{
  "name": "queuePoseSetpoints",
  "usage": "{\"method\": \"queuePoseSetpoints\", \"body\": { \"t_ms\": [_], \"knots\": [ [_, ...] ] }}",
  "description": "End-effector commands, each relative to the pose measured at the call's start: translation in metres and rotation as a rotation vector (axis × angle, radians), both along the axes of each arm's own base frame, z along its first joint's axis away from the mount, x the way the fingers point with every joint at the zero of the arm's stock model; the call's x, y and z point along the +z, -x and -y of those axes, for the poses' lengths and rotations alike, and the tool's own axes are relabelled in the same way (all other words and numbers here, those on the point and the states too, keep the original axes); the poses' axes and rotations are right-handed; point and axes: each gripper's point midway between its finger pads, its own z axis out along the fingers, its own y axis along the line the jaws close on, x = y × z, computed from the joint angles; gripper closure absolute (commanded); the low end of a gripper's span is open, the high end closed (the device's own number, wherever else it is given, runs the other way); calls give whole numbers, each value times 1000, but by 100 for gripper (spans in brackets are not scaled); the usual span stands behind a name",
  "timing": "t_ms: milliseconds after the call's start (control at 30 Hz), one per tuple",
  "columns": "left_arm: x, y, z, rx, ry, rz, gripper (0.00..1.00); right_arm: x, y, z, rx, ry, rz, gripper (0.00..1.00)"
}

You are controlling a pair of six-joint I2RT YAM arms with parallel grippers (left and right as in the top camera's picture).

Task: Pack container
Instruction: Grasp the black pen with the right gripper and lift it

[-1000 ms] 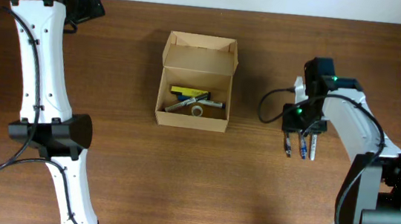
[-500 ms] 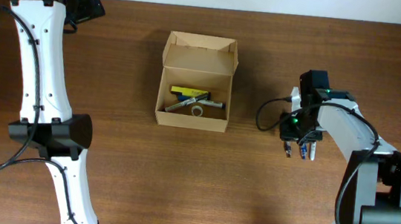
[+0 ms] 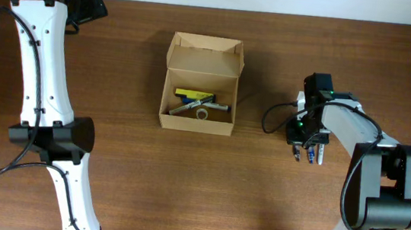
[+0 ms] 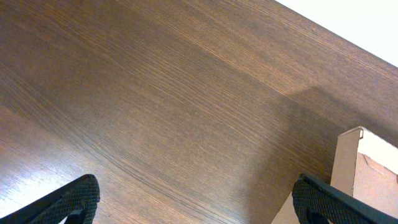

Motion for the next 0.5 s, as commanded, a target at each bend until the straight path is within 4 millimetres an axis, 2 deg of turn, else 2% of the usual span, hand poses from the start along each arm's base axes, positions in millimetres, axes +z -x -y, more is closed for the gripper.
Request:
{"method": "queuePoseSetpoints", "body": {
  "t_ms": [0, 133, 233, 367, 467],
  "knots": [
    [2, 0, -2, 0, -6, 4, 0, -21, 9, 1, -3, 19, -58, 96],
    [2, 0, -2, 0, -6, 4, 0, -8, -2, -3, -3, -6, -33, 96],
    [2, 0, -2, 0, -6, 4, 0, 16, -18, -11, -1, -50, 15, 96],
    [2, 0, -2, 0, -6, 4, 0, 74, -48, -18, 5, -87, 121, 96],
    [2, 0, -2, 0, -6, 4, 0, 139, -72, -20, 17, -91, 243, 96]
  ]
}}
